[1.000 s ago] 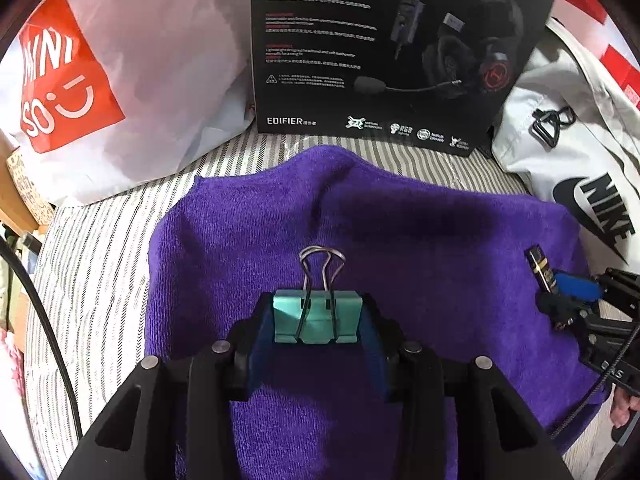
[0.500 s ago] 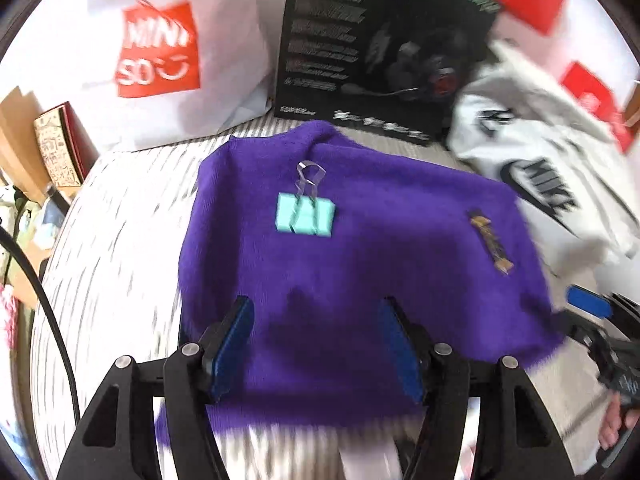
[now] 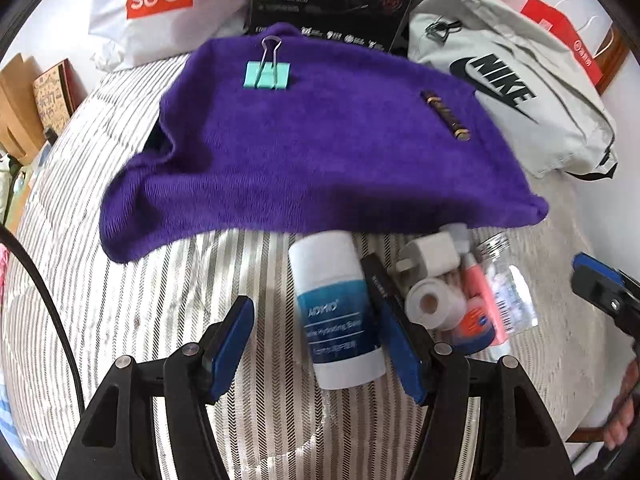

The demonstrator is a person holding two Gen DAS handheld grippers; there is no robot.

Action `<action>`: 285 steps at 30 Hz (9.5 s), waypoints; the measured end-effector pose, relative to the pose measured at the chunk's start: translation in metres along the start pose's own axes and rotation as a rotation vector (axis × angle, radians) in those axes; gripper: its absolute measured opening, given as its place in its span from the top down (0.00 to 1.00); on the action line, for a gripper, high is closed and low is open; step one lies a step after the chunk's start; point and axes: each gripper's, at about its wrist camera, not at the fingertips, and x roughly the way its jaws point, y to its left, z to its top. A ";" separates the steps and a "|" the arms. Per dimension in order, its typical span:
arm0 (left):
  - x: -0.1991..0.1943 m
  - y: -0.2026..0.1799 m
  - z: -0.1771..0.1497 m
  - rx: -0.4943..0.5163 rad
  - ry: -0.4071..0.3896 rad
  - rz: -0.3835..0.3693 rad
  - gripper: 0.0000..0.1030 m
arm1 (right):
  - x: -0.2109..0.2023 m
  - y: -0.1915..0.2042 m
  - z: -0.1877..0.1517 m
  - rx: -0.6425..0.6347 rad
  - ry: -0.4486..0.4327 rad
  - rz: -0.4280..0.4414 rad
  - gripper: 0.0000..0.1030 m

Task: Organize rigid objects
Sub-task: 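Grasp the white ADMD Vaseline stick with the left tool while the right tool grasps the clear mint jar, then lift the stick with the left tool while the right tool lifts the jar toward the towel, then set the stick beside the clip with the left tool while the right tool sets the jar beside the bottle, then grasp the black rectangular case with the left tool, then lift the black case with the left tool while the right tool grasps the pink highlighter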

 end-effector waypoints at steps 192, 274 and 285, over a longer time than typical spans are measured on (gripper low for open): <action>0.054 0.031 0.132 0.102 -0.108 0.086 0.67 | 0.034 -0.015 0.058 -0.147 0.001 -0.064 0.51; 0.000 0.008 -0.015 0.189 -0.046 -0.018 0.79 | 0.052 0.031 -0.031 -0.135 0.088 0.002 0.71; -0.004 0.011 -0.019 0.184 -0.056 -0.031 0.79 | 0.073 0.052 -0.032 -0.225 0.114 -0.110 0.73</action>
